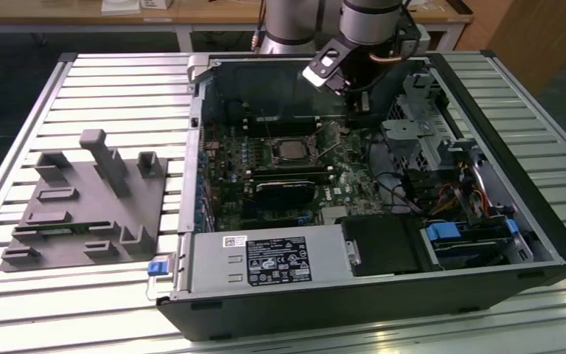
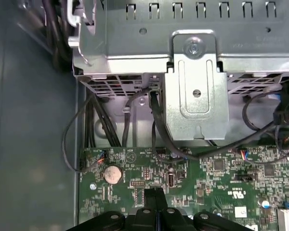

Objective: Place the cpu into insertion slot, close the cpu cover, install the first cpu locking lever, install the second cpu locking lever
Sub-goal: 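Close the cpu cover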

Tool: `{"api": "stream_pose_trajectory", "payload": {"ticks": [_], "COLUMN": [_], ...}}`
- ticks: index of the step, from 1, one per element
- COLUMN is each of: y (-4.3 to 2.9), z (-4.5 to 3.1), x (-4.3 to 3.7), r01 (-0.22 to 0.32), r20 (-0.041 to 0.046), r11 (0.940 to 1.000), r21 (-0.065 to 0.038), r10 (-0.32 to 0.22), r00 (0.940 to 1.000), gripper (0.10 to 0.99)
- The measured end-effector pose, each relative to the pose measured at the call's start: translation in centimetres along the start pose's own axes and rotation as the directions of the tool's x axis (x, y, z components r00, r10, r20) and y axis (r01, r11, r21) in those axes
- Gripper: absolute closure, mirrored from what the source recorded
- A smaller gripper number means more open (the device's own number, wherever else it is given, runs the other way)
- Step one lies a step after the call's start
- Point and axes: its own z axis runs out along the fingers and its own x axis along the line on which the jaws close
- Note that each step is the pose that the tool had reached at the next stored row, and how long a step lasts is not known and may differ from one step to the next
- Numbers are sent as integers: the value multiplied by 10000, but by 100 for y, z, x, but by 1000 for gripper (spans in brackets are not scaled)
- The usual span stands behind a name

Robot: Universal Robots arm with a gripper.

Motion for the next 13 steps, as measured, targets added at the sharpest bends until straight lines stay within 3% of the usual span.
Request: {"api": "stream_pose_trajectory", "payload": {"ticks": [9,13], "y": [-9,-11], "z": [162,181], "x": [-4,-5], "r01": [-2,-3], "r20": [2,6], "r11": [10000,10000], "r21": [72,86], "r10": [2,3], "r00": [10000,10000], "gripper": [980,980]}}
